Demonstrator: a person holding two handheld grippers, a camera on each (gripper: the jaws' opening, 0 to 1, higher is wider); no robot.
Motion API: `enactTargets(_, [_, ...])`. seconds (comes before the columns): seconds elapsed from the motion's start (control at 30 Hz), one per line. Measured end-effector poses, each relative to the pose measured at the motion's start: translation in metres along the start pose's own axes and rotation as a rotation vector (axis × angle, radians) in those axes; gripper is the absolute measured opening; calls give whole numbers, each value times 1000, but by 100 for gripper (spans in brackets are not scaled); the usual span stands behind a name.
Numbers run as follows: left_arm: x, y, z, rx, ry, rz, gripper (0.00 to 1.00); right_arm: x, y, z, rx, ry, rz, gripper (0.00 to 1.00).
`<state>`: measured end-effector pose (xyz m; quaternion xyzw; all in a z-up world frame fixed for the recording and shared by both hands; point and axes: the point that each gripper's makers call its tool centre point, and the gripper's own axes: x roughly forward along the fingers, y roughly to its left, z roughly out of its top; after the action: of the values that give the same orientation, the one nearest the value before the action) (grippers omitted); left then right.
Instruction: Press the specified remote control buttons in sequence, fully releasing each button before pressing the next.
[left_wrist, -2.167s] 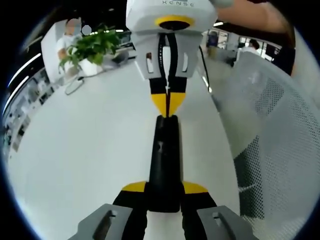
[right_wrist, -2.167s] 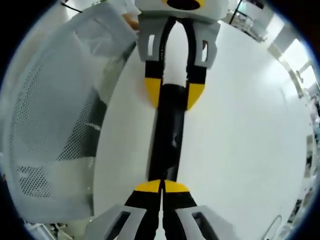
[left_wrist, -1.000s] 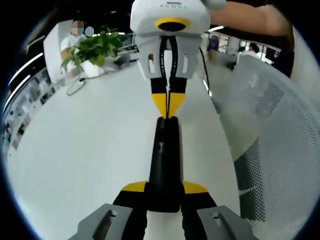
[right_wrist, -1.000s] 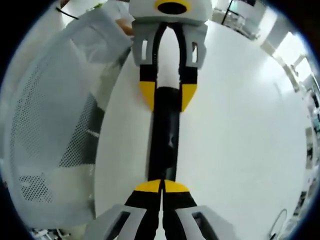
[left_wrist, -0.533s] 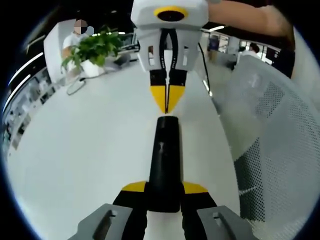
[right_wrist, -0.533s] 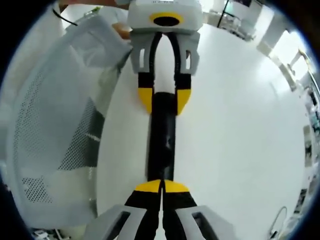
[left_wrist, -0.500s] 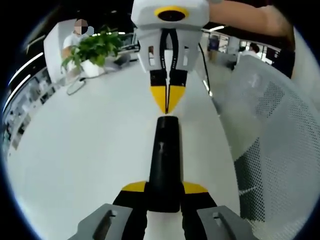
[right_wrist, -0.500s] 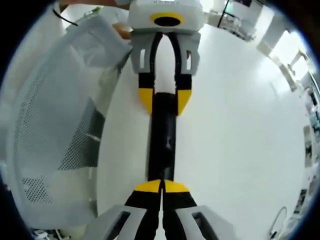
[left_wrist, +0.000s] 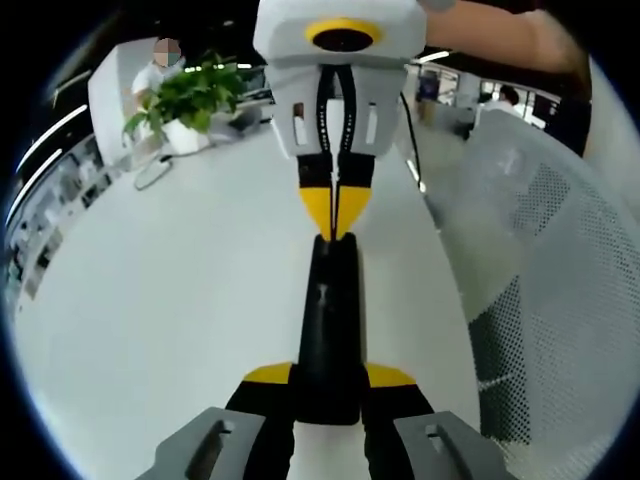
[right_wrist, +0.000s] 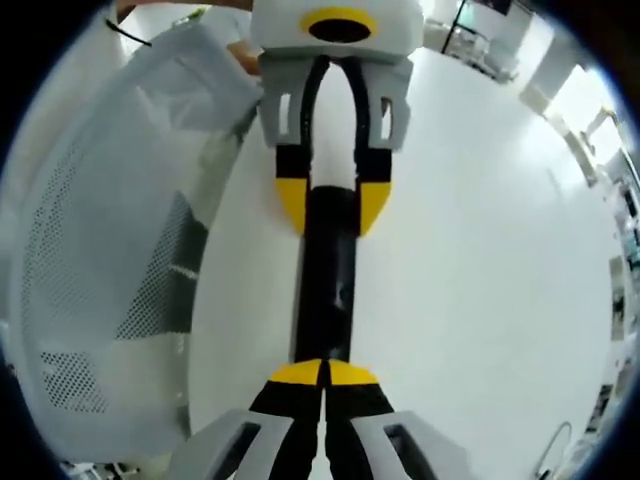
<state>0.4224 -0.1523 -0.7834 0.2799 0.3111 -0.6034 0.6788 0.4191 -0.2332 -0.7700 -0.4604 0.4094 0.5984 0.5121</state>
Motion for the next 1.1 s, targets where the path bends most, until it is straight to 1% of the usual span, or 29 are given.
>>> enactTargets(0.13, [0,1,-1,-1,-2,0,24,2,-1,0,1,-4,3,0])
enactTargets(0.27, [0,1,0,-1,-3,-2,24,5,-1,-1,-6,8,8,0])
enactTargets(0.6, [0,1,0,-1,-13,-3,24,4,2,2,-1,10,14,0])
enactTargets(0.87, [1,1,-1,-3,-19,-3,24,5,0,0,3,11,19,0])
enactTargets(1.1, [1,1,0,-2,-20,-2,24,4,1,1,-11,25,10,0])
